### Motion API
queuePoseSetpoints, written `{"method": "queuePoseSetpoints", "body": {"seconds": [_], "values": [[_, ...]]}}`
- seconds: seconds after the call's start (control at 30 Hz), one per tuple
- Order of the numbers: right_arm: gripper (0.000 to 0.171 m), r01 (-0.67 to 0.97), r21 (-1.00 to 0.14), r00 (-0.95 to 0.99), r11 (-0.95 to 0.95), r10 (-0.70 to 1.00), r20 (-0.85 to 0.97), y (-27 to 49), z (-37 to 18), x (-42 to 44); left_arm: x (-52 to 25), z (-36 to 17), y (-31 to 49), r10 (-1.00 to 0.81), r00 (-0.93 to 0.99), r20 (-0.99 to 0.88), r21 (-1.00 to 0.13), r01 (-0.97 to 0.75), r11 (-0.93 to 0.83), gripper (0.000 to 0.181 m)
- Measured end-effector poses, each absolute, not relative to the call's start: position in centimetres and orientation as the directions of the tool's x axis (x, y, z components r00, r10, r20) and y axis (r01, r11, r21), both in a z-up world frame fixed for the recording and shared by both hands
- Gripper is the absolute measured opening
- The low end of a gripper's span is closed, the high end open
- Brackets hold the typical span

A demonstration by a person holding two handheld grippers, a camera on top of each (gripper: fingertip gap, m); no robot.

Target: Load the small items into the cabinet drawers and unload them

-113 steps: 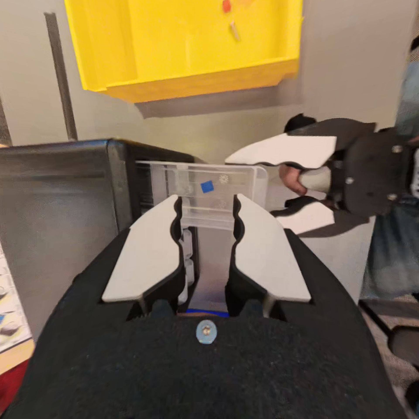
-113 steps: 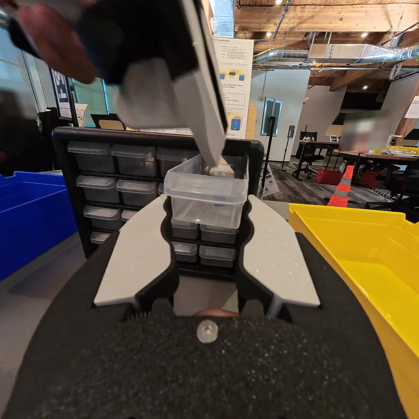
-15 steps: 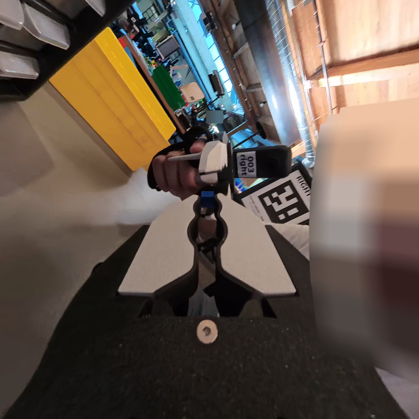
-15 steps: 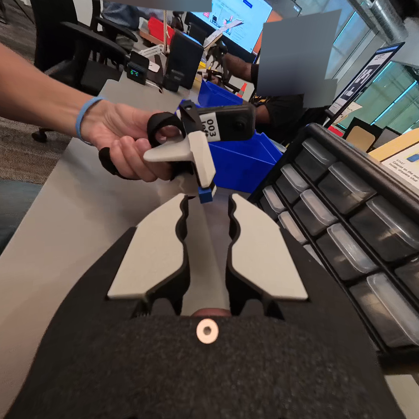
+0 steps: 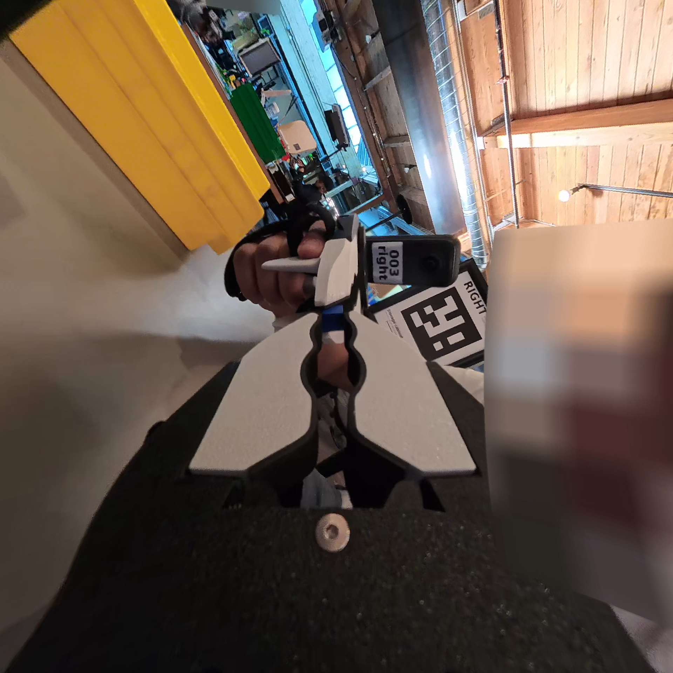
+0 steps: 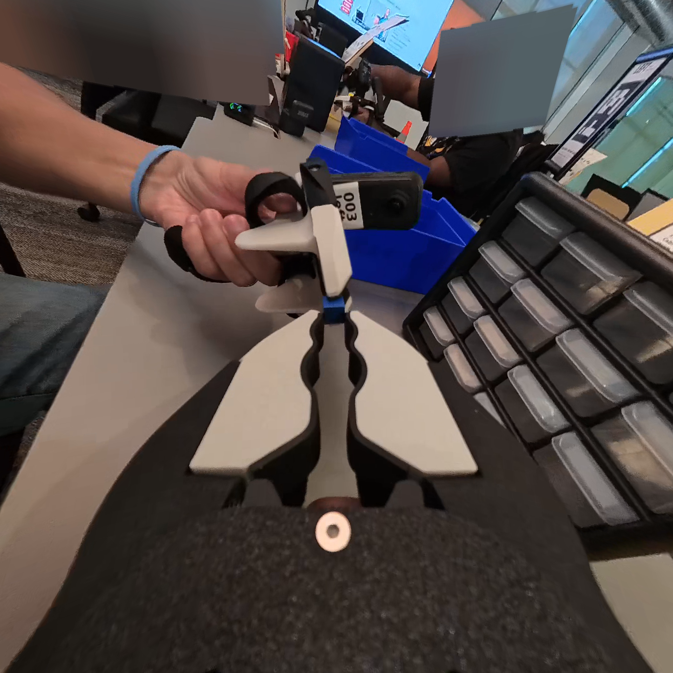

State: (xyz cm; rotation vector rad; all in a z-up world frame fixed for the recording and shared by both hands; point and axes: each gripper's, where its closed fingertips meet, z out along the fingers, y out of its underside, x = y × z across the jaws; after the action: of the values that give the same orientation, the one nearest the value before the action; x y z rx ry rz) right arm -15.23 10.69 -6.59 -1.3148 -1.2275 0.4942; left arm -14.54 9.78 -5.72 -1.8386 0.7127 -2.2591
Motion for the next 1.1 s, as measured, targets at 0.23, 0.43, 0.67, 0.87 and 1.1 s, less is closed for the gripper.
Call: {"method": "queuePoseSetpoints", "body": {"seconds": [0.23,0.43,0.67,0.87,1.1], "values": [[0.01,0.415,-0.91,0.639,-0.005,0.714,0.287,13.5,-1.7,-4.1,-15.9,-8.3,10.1,-0.713,-0.044,0.699,-0.712,-0.127,-0.69,0.054],[0.01,0.51,-0.638,0.848,-0.577,0.461,0.261,16.9,-5.1,13.7,-20.2,-7.6,13.6,-0.859,0.311,0.408,-0.904,0.007,-0.427,0.059],[0.01,0.436,-0.219,0.9,-0.873,0.43,0.075,18.0,-14.6,19.1,-23.6,-8.4,15.3,-0.806,0.526,0.271,-0.953,0.029,-0.301,0.06],[0.01,0.415,-0.165,0.91,-0.895,0.41,0.064,19.4,-17.1,19.5,-25.0,-9.8,15.4,-0.75,0.642,0.161,-0.97,-0.039,-0.241,0.059],[0.01,0.422,-0.126,0.906,-0.898,0.423,0.023,18.4,-19.0,19.8,-26.4,-9.8,14.9,-0.715,0.69,0.116,-0.983,-0.024,-0.182,0.056]]}}
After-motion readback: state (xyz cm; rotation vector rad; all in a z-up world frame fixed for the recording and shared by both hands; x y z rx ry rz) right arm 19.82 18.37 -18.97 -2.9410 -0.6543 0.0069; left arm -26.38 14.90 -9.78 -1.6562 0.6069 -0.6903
